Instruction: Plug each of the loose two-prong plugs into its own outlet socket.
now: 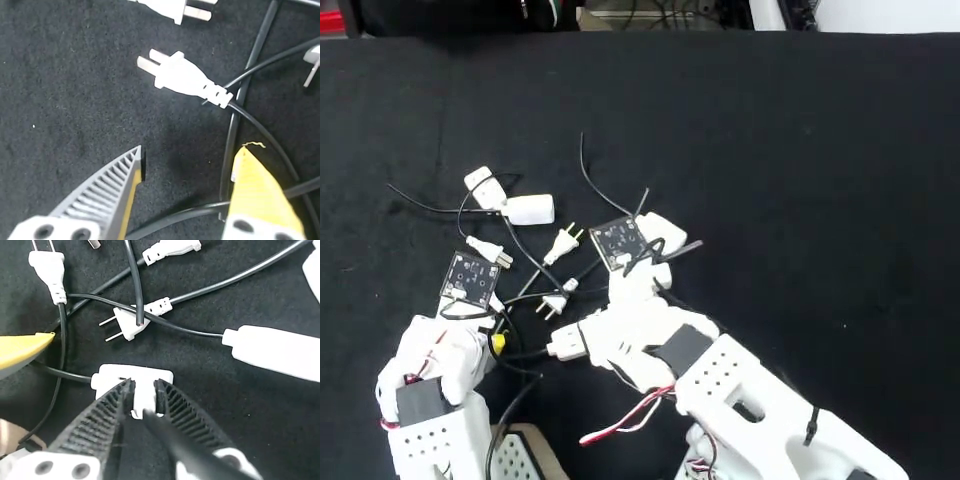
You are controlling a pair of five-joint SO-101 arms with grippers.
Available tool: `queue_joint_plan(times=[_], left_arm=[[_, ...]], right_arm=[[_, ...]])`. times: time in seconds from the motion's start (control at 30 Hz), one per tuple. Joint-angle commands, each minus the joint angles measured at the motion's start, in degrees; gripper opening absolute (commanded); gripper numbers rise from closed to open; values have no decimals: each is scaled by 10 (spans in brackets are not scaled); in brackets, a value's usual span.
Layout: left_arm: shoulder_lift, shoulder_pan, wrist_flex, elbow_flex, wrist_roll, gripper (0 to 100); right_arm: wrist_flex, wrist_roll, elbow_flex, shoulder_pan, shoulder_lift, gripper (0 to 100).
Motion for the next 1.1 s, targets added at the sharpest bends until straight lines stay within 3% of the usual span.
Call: queue_joint_plan(times=[0.0, 0.4, 0.73, 0.97, 1.07], left_arm=[[0, -5, -10, -5, -4, 285], [0, -2, -10, -4, -4, 285], [0, -5, -9, -5, -4, 285], [0, -6, -10, -5, -4, 285], [0, -3, -10, -5, -4, 285]], right_arm=[[21, -5, -18, 42, -1, 12], [40, -4, -32, 34, 18, 12], [44, -2, -133, -11, 255, 12], [62, 23, -133, -45, 248, 13], [68, 38, -133, -48, 244, 77]])
